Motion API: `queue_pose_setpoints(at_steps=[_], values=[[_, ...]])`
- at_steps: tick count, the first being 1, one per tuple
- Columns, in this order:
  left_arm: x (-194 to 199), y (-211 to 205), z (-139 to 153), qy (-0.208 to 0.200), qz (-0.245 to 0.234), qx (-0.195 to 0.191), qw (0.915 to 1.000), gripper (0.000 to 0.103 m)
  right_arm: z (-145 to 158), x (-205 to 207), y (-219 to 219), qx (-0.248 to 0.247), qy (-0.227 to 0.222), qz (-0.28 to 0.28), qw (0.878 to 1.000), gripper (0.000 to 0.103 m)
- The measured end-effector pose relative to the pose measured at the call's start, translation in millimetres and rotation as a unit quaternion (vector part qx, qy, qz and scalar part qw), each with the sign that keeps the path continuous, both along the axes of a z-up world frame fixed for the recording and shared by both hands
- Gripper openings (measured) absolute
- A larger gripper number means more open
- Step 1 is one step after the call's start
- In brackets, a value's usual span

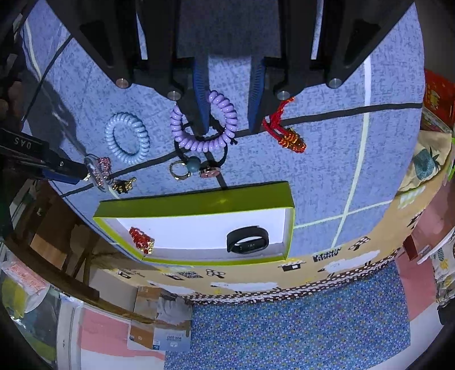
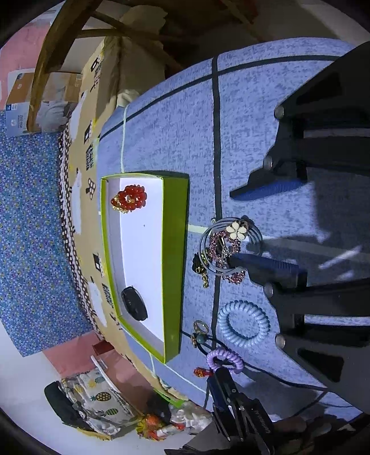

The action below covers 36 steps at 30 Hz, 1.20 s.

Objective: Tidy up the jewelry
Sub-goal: 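Move the left tool to the lavender coil while the right tool reaches the silver hair ties, then close the left tool on the lavender coil while the right tool grips the flower hair ties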

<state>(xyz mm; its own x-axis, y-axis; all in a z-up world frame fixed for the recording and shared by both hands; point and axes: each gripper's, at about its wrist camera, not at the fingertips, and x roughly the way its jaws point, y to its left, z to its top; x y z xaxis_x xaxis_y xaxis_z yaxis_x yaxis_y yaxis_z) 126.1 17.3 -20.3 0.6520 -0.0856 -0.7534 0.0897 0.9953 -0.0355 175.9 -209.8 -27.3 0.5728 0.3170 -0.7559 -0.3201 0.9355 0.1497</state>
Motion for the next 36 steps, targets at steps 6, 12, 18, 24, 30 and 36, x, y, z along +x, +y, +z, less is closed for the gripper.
queue_pose_setpoints(at_steps=[6,12,18,24,30,36], values=[[3.4,-1.2,-6.1,0.012,-0.004,0.007,0.9999,0.030,-7.9,5.4,7.8,-0.019,0.010,0.007,1.000,0.017],[2.8,-1.3,-5.3,0.010,-0.005,0.011,0.9999,0.011,-7.0,3.2,7.5,-0.021,0.007,0.008,1.000,0.016],[-4.1,3.6,-3.2,0.006,-0.003,0.000,1.0000,0.011,-4.2,-2.5,2.9,-0.014,0.004,0.005,1.000,0.015],[-15.6,7.8,3.1,-0.003,0.000,-0.009,1.0000,0.011,-0.3,-9.9,-2.5,-0.005,-0.001,0.002,1.000,0.015],[-28.8,8.1,15.1,-0.018,0.002,-0.019,0.9997,0.011,8.7,-21.9,-8.1,0.005,-0.012,0.000,1.000,0.015],[-37.2,2.8,29.5,-0.038,-0.006,-0.026,0.9989,0.011,21.6,-33.5,-9.9,0.009,-0.028,0.000,1.000,0.015]])
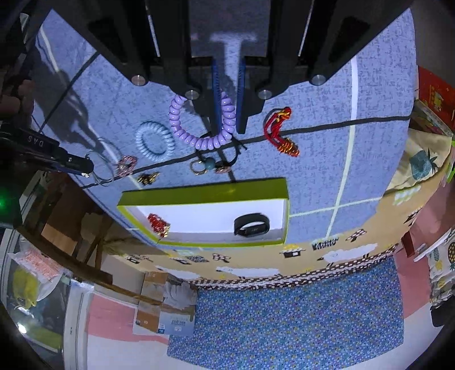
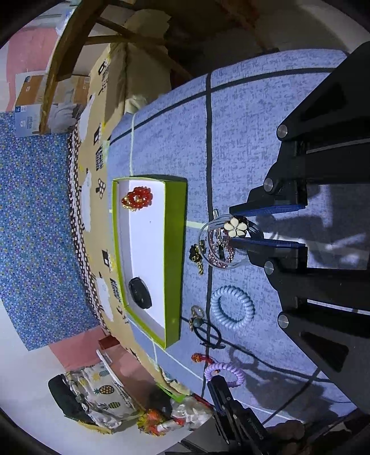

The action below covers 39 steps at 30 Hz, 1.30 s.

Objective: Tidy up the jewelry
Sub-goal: 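Close the left tool on the lavender coil while the right tool grips the flower hair ties, then carry both hair ties into the green box and open both tools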

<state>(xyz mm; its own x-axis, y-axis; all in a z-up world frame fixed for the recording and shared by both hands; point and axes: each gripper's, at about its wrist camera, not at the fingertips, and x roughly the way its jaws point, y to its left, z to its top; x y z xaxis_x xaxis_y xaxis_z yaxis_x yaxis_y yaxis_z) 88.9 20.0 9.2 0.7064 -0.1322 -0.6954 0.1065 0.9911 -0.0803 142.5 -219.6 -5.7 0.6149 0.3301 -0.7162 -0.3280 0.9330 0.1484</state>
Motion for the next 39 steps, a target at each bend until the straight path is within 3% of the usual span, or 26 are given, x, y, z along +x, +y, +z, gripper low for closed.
queue_pose_setpoints(at_steps=[19,28,39], values=[[38.8,-3.0,28.7,-0.042,0.000,0.006,0.9991,0.011,27.0,21.1,3.1,0.007,-0.032,-0.001,0.999,0.015],[79.2,4.6,36.7,-0.058,0.011,0.015,0.9981,0.011,32.9,61.2,5.5,0.002,-0.040,-0.010,0.999,0.015],[135.3,13.7,21.0,-0.035,0.028,0.027,0.9986,0.011,14.4,117.6,19.4,-0.030,-0.020,-0.013,0.999,0.015]])
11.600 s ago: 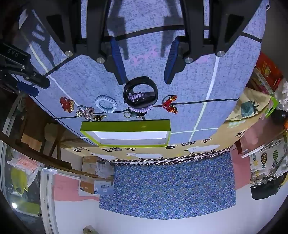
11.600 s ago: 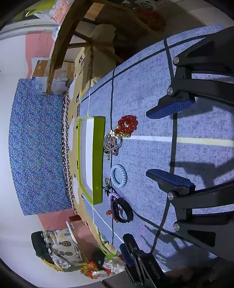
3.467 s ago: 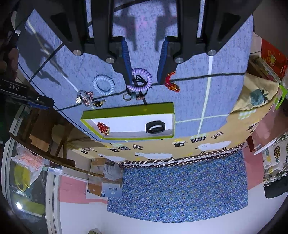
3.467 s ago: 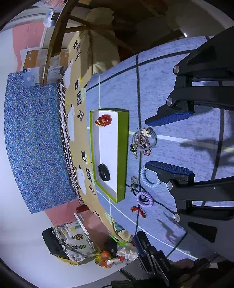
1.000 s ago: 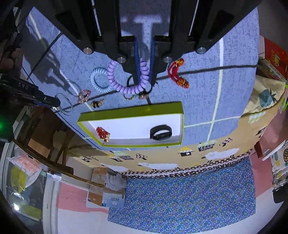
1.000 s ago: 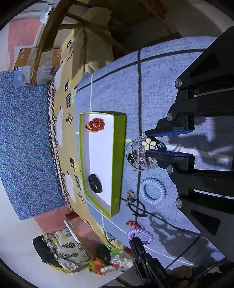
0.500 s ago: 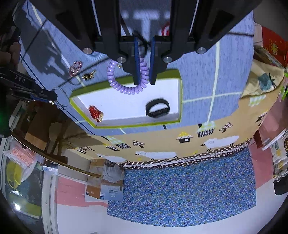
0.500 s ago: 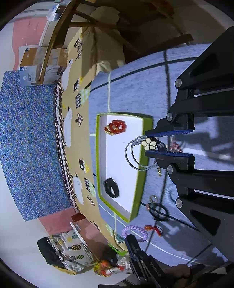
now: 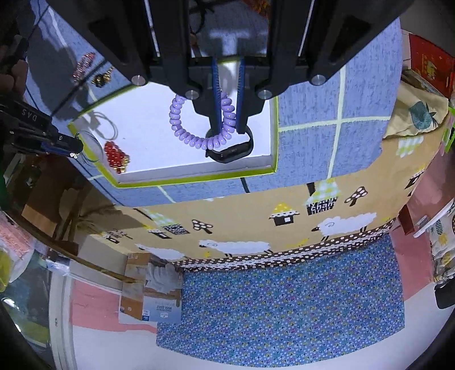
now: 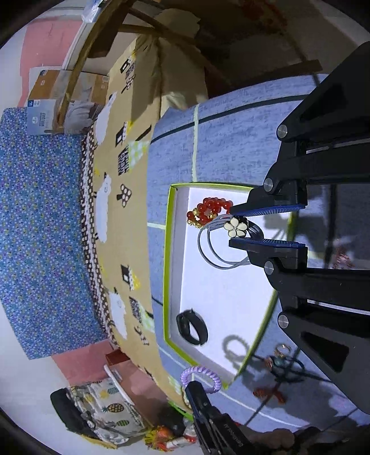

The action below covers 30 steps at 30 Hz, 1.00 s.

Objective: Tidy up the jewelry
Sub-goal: 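Carry both hair ties into the green box and open both tools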

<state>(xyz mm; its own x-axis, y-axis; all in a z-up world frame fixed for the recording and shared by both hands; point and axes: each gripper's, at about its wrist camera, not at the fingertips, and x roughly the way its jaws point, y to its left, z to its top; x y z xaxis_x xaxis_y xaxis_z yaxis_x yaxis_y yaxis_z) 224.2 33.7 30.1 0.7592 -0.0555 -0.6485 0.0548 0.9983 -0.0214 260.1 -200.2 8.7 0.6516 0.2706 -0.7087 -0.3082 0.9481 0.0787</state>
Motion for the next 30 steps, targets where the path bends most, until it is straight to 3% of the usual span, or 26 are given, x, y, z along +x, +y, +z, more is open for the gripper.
queue_pose_setpoints(at_steps=[8,24,25,27,30], values=[[18.4,3.4,-22.7,0.025,0.008,0.004,0.9996,0.011,-26.0,22.7,-0.6,-0.006,0.029,-0.010,0.999,0.015],[28.7,0.3,-46.8,0.058,0.007,0.012,0.9982,0.012,-31.2,26.3,10.5,-0.030,0.035,0.001,0.999,0.020],[28.0,0.5,-46.7,0.058,0.006,0.010,0.9982,0.013,-30.8,25.4,10.6,-0.029,0.034,0.002,0.999,0.021],[25.9,1.6,-45.7,0.057,0.007,0.008,0.9983,0.024,-29.9,23.1,10.7,-0.025,0.032,0.003,0.999,0.029],[20.1,4.5,-42.2,0.052,0.007,-0.003,0.9986,0.028,-26.0,16.7,11.7,-0.026,0.026,0.003,0.999,0.032]])
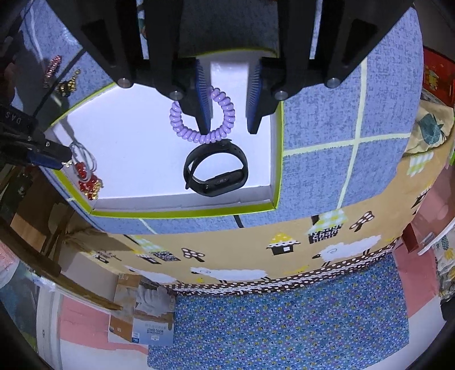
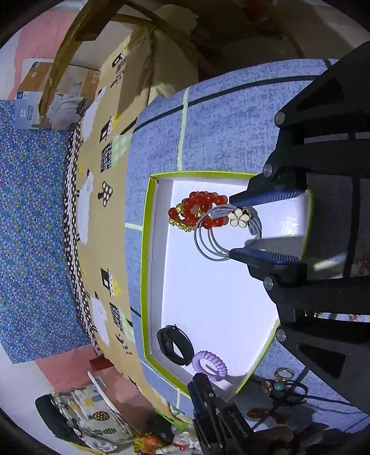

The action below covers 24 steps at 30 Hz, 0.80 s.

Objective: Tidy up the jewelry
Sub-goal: 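Carry both hair ties into the green box and open both tools, then move the left tool to the red tassel while the right tool reaches the pink rhinestone clip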

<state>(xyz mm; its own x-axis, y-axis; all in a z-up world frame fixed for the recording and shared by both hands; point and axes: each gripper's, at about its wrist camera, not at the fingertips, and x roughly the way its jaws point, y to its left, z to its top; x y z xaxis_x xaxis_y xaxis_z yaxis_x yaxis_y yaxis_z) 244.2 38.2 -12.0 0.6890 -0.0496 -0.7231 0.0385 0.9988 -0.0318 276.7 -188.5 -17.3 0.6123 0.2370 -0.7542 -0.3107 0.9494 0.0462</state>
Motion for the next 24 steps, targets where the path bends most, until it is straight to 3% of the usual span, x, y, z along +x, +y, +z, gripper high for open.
queue_pose_setpoints(at_steps=[13,24], values=[[-62.1,-0.4,33.8,-0.056,-0.003,-0.015,0.9983,0.030,35.0,-57.7,-5.9,0.023,-0.049,0.005,0.999,0.032],[-131.5,-6.8,43.7,-0.085,-0.004,-0.031,0.9959,0.030,50.8,-126.7,-15.5,0.058,-0.080,0.012,0.995,0.032]])
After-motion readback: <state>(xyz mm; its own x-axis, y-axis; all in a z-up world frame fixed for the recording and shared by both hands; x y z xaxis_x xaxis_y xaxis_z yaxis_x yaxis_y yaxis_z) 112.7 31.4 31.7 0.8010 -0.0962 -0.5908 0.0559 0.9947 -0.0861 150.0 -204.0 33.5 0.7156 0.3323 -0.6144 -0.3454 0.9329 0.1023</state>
